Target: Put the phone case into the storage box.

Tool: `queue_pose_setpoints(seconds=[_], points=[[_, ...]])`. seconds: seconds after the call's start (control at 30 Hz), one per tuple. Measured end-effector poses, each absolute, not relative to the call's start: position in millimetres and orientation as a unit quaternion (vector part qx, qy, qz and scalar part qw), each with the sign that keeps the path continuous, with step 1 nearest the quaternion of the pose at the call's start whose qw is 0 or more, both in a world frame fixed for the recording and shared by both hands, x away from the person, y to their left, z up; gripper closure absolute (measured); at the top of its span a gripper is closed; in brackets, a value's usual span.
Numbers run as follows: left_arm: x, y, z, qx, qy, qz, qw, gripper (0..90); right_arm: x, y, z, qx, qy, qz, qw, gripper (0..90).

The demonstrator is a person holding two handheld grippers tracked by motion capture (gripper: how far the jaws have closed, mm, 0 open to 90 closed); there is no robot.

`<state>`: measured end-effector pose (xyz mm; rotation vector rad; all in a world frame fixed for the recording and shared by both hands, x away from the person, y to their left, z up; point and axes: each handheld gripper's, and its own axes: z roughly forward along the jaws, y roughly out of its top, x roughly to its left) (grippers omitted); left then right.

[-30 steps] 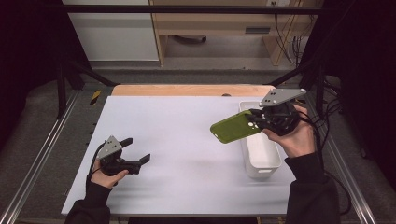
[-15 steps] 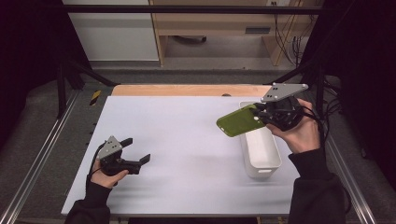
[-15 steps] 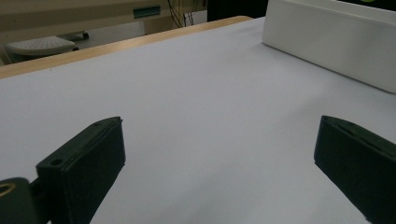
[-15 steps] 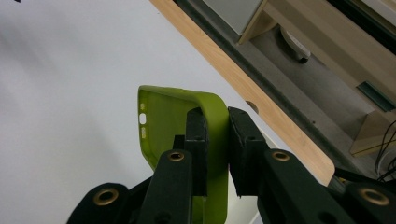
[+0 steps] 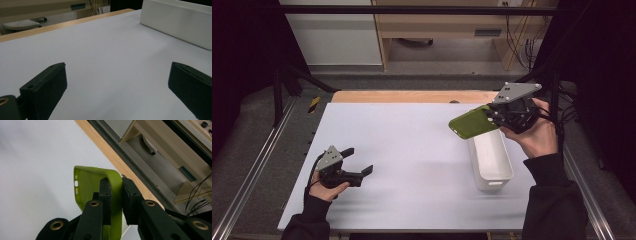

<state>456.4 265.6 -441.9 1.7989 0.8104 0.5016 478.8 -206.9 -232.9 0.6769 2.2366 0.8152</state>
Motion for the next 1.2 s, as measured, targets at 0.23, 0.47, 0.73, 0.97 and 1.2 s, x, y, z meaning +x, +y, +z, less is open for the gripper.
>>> queue_pose_setpoints(seconds=[0.23, 0.47, 0.73, 0.97, 1.2], points=[[457, 266, -442, 0.752, 0.338, 0.21, 0.526, 1.9, 485, -209, -231, 0.259, 0.855, 0.294, 0.34, 79.0], [457, 266, -442, 0.752, 0.338, 0.21, 0.526, 1.9, 492, -215, -229, 0.263, 0.853, 0.282, 0.353, 79.0], [457, 265, -443, 0.753, 0.337, 0.21, 0.525, 1.9, 497, -217, -227, 0.259, 0.855, 0.263, 0.364, 79.0], [457, 266, -443, 0.753, 0.337, 0.21, 0.525, 1.9, 502, -219, -227, 0.254, 0.857, 0.25, 0.372, 79.0], [457, 266, -443, 0.753, 0.337, 0.21, 0.525, 1.9, 507, -221, -229, 0.25, 0.86, 0.239, 0.375, 78.9]])
